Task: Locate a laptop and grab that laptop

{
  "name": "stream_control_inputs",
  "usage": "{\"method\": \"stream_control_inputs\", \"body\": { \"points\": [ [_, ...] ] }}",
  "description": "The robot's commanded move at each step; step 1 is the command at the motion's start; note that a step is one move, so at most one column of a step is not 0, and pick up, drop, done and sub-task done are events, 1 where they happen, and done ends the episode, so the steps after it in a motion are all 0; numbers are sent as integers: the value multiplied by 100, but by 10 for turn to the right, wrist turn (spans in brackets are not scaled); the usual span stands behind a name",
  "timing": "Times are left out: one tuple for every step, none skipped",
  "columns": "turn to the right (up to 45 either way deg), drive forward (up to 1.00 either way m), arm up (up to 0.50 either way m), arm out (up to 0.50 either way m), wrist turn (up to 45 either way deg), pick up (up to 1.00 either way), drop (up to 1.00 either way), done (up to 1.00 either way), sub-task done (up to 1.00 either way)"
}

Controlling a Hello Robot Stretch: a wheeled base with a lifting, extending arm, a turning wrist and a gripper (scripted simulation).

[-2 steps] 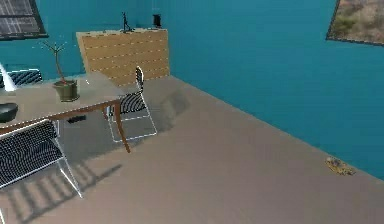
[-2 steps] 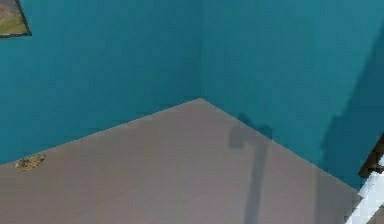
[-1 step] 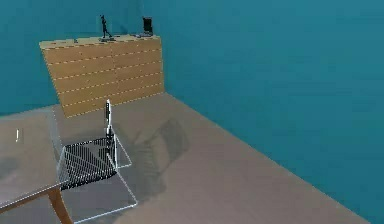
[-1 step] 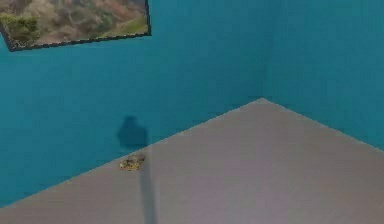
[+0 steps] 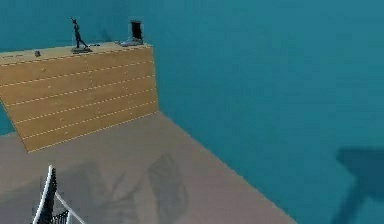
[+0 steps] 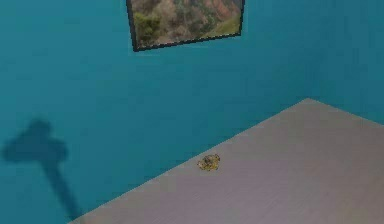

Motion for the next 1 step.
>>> {"method": "stream_control_inputs", "body": {
  "points": [
    [-60, 0, 0, 0, 0, 0, 0, 0, 0]
  ]
}}
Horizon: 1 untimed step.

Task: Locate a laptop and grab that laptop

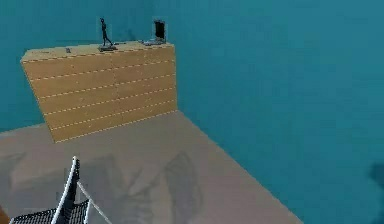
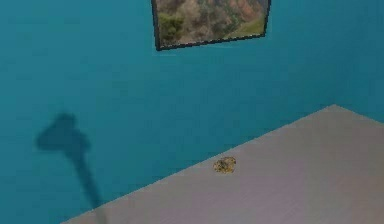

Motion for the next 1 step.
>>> {"method": "stream_control_inputs", "body": {
  "points": [
    [0, 70, 0, 0, 0, 0, 0, 0, 0]
  ]
}}
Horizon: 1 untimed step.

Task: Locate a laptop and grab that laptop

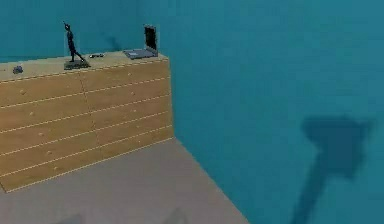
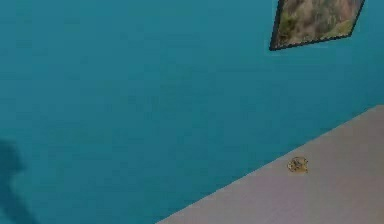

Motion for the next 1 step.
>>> {"method": "stream_control_inputs", "body": {
  "points": [
    [-300, 0, 0, 0, 0, 0, 0, 0, 0]
  ]
}}
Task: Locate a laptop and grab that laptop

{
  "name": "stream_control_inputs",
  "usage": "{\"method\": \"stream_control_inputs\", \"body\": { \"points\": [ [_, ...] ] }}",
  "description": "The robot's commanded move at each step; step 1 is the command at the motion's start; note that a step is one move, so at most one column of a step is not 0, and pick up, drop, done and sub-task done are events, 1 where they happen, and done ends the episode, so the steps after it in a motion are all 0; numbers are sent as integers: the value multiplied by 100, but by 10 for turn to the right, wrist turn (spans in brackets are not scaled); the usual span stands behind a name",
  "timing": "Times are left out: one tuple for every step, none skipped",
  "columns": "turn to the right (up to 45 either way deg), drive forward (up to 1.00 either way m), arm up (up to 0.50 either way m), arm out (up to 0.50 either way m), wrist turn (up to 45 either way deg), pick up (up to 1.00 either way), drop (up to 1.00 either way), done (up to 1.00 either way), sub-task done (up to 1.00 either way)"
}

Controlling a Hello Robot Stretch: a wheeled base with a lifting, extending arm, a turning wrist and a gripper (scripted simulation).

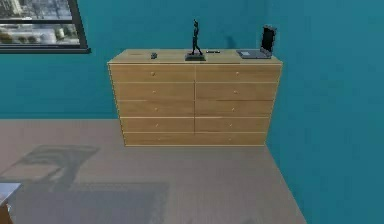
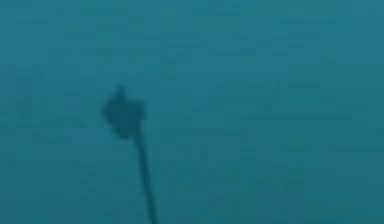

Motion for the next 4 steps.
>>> {"method": "stream_control_inputs", "body": {
  "points": [
    [0, 45, 0, 0, 0, 0, 0, 0, 0],
    [-30, 0, 0, 0, 0, 0, 0, 0, 0],
    [450, 0, 0, 0, 0, 0, 0, 0, 0],
    [450, 0, 0, 0, 0, 0, 0, 0, 0]
  ]
}}
